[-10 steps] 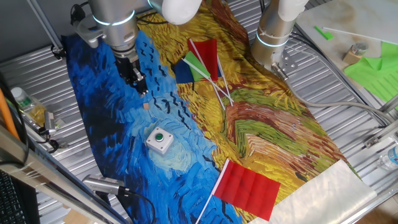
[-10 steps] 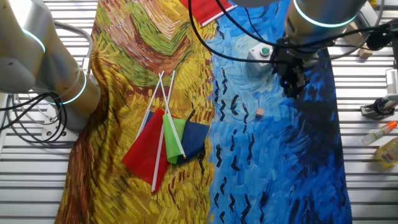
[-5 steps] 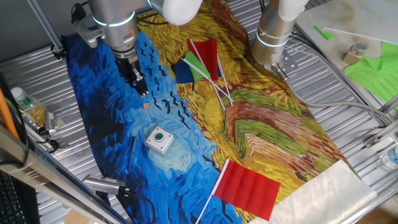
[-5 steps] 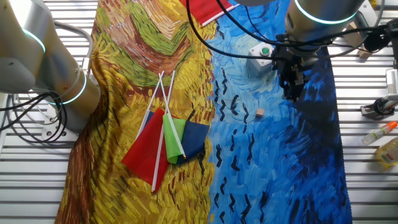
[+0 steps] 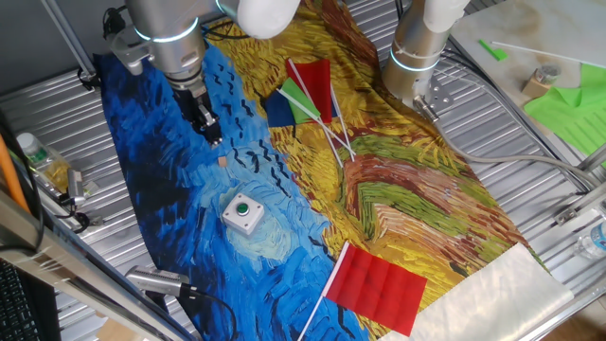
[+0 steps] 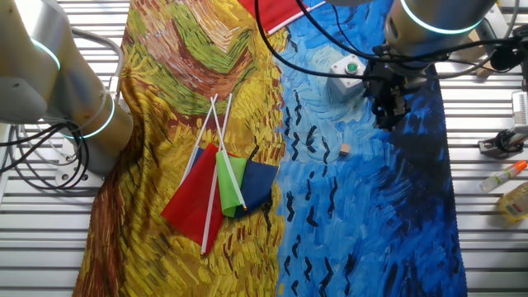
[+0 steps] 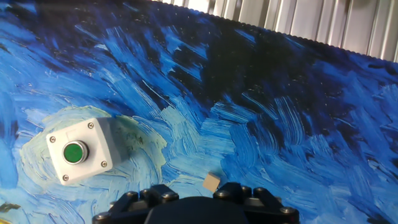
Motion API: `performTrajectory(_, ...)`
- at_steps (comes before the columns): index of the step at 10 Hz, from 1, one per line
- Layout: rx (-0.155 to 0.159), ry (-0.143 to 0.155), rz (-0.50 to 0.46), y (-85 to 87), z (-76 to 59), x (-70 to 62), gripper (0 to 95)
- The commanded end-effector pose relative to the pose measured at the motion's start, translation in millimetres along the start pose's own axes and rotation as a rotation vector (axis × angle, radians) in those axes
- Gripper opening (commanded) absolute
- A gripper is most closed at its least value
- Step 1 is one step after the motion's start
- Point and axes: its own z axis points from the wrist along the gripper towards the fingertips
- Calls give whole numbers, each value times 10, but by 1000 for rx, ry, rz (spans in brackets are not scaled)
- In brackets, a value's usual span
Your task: Pick up the small block on the left and move it to the right
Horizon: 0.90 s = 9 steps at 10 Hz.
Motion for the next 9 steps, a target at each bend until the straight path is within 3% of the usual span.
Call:
performTrajectory(1, 1, 3, -1, -1, 5, -7, 570)
performTrajectory(3, -6, 10, 12, -14, 32, -27, 570)
performTrajectory(5, -17, 15, 12, -118, 151, -43, 570)
performTrajectory(7, -26, 4, 7, -179, 334, 18, 570)
performTrajectory(9, -28, -1, 13, -138, 545, 57, 570)
